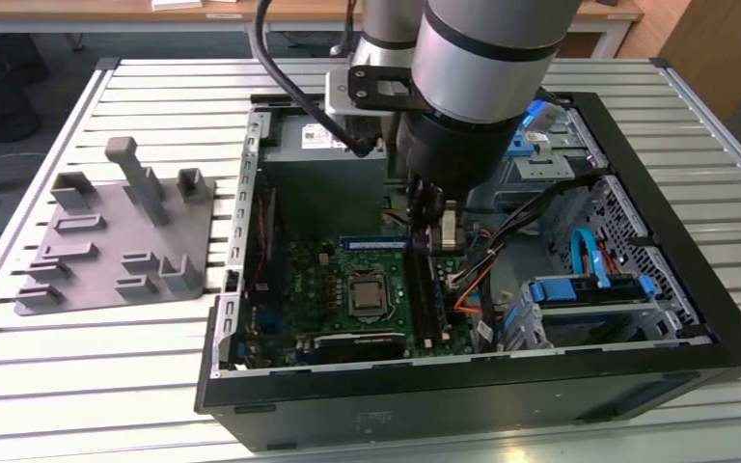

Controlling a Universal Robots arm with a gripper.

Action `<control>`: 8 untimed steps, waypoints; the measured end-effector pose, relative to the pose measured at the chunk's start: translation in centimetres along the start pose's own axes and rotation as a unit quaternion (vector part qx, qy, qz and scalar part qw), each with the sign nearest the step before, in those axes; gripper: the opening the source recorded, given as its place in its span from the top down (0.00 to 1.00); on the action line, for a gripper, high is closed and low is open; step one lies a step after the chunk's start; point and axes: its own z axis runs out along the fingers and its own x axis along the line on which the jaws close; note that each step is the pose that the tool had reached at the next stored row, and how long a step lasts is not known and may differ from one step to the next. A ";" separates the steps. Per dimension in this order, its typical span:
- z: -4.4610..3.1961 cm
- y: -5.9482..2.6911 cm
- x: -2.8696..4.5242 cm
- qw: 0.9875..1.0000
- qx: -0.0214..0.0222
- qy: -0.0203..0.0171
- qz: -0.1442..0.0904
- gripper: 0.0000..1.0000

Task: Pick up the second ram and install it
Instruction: 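Pick up the second ram and move it above second insertion slot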

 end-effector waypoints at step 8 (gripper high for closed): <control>0.54 -0.06 0.02 1.000 0.000 0.000 0.000 0.86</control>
